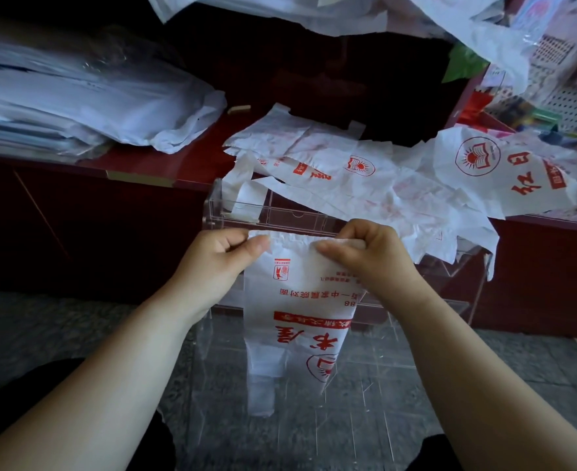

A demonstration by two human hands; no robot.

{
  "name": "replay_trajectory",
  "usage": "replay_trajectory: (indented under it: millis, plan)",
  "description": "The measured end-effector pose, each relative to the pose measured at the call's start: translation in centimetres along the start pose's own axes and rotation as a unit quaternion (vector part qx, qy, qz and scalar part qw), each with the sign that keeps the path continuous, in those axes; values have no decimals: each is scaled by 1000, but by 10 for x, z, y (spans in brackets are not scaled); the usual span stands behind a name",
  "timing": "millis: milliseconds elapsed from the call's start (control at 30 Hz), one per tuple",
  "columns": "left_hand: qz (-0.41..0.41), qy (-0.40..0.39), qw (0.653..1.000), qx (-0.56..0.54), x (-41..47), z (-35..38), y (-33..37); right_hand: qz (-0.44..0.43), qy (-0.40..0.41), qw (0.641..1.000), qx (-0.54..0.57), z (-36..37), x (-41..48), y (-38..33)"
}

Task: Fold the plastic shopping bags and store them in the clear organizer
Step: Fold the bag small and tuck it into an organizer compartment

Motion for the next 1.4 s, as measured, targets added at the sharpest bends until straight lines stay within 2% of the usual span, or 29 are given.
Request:
replay_trajectory:
  millis: [133, 333, 400, 500, 633, 800, 1000, 1200, 1400]
  plan:
    - [-16, 19, 996, -84, 2, -2, 3, 3, -24, 997, 76, -2, -3, 5]
    - [-25, 19, 990, -141, 4, -2, 3, 29, 58, 982, 177, 1, -4, 12]
    - [-42, 7, 987, -152, 4, 0, 1, 31, 61, 981, 183, 1, -4, 10]
    - [-63, 3, 990, -128, 3, 7, -3, 16, 36, 983, 181, 3, -3, 7]
    - [-49, 11, 995, -90, 3, 7, -2, -44, -29, 978, 203, 4, -3, 3]
    - [-16, 12, 998, -55, 3, -2, 1, -98, -89, 981, 141, -6, 2, -3]
    - [6, 5, 1000, 2, 5, -4, -1, -117, -125, 978, -117, -11, 4, -14]
    - [29, -7, 999, 19, 1, -8, 2, -98, -132, 977, -132, -14, 6, -16]
    - [28, -16, 999, 10, 0, -9, 4, -125, -144, 973, -133, -14, 6, -18]
Point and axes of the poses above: each hand's wrist, its own x-axis towards the middle knuckle, its own z-axis out of the palm, y = z × x, the point moved 1 cm from there along x, towards the middle knuckle, and after that the axes turned 10 degrees about -z, right-handed, at the moved point
